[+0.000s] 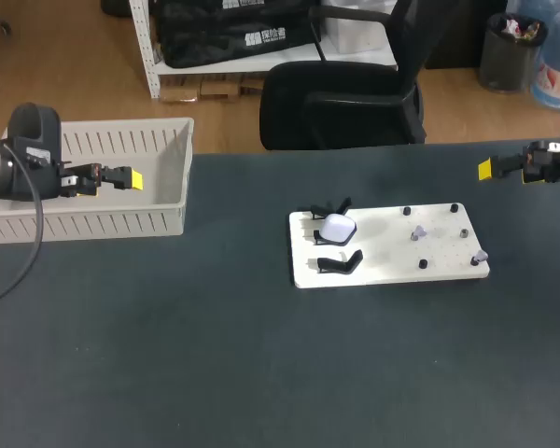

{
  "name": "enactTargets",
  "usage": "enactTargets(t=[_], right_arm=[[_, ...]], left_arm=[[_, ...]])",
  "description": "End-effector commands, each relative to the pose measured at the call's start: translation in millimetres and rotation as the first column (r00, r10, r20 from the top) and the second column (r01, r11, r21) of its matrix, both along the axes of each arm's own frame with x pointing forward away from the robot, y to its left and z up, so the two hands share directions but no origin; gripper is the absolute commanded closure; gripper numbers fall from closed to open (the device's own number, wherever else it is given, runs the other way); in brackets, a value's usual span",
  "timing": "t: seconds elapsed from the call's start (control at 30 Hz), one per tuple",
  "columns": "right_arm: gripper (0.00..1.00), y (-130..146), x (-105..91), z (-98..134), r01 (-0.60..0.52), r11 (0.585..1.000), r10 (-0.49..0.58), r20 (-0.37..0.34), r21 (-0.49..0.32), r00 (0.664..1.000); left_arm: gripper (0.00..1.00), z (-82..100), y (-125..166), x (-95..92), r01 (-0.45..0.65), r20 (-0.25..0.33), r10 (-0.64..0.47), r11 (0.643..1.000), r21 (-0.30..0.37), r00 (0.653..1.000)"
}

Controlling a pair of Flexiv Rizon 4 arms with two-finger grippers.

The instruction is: Pick up each earbud case from the left stands, insert the matching earbuds, close the lid, and place the case in the box.

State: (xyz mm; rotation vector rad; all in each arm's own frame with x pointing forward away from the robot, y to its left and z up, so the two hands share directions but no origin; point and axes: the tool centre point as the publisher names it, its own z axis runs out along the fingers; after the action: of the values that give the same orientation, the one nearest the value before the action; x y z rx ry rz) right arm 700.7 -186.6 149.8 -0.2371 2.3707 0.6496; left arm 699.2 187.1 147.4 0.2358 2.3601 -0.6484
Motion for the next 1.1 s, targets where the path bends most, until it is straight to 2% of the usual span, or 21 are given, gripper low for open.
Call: enactTargets(t=[0.03,0.43,0.47,0.53,0.63,0.67,0.7,0.8,0.83,0.97,1.03,1.07,1.1], right_arm=[[0.00,0.2,0.1,0.1,0.001,1.000,-0.001,-0.001,-0.002,1.000],[0.00,0.2,0.1,0.1,0.001,1.000,-0.001,-0.001,-0.002,1.000],[0.00,0.2,0.1,0.1,0.001,1.000,-0.001,-0.001,-0.002,1.000],[0.00,0.2,0.1,0.1,0.001,1.000,-0.001,-0.001,-0.002,1.000],[0.00,0.2,0.1,0.1,0.001,1.000,-0.001,-0.001,-0.002,1.000],[0.00,0.2,0.1,0.1,0.001,1.000,-0.001,-0.001,-0.002,1.000],[0.00,0.2,0.1,0.1,0.001,1.000,-0.001,-0.001,-0.002,1.000],[0.00,0.2,0.1,0.1,0.001,1.000,-0.001,-0.001,-0.002,1.000],[0.00,0.2,0.1,0.1,0.001,1.000,-0.001,-0.001,-0.002,1.000],[0.00,0.2,0.1,0.1,0.001,1.000,-0.001,-0.001,-0.002,1.000],[0.00,0.2,0.1,0.1,0.001,1.000,-0.001,-0.001,-0.002,1.000],[0.00,0.2,0.1,0.1,0.001,1.000,-0.001,-0.001,-0.002,1.000],[0.00,0.2,0.1,0.1,0.001,1.000,-0.001,-0.001,-0.002,1.000]], left_arm=[[0.00,2.2,-1.9,0.5,-0.005,-0.009,0.005,1.000,0.010,1.000],[0.00,2.2,-1.9,0.5,-0.005,-0.009,0.005,1.000,0.010,1.000],[0.00,2.6,-2.8,0.3,0.050,0.041,-0.049,0.999,-0.016,0.998],[0.00,2.7,-6.1,-1.1,0.157,0.144,-0.154,0.987,-0.013,0.978],[0.00,3.7,-12.1,-4.8,0.287,0.315,-0.280,0.958,0.023,0.907],[0.00,4.4,-13.2,-7.1,0.359,0.383,-0.332,0.933,0.001,0.862],[0.00,4.8,-13.0,-6.9,0.397,0.419,-0.357,0.918,-0.010,0.835],[0.00,6.5,-18.7,-10.6,0.505,0.527,-0.456,0.861,0.059,0.718],[0.00,7.0,-20.1,-10.9,0.537,0.553,-0.478,0.841,0.065,0.682],[0.00,8.6,-27.3,-9.5,0.594,0.597,-0.541,0.794,0.129,0.592],[0.00,8.8,-30.3,-8.8,0.620,0.603,-0.573,0.768,0.160,0.555],[0.00,8.7,-32.1,-8.4,0.617,0.598,-0.580,0.768,0.174,0.553],[0.00,8.6,-33.8,-7.7,0.624,0.601,-0.594,0.757,0.194,0.535]])
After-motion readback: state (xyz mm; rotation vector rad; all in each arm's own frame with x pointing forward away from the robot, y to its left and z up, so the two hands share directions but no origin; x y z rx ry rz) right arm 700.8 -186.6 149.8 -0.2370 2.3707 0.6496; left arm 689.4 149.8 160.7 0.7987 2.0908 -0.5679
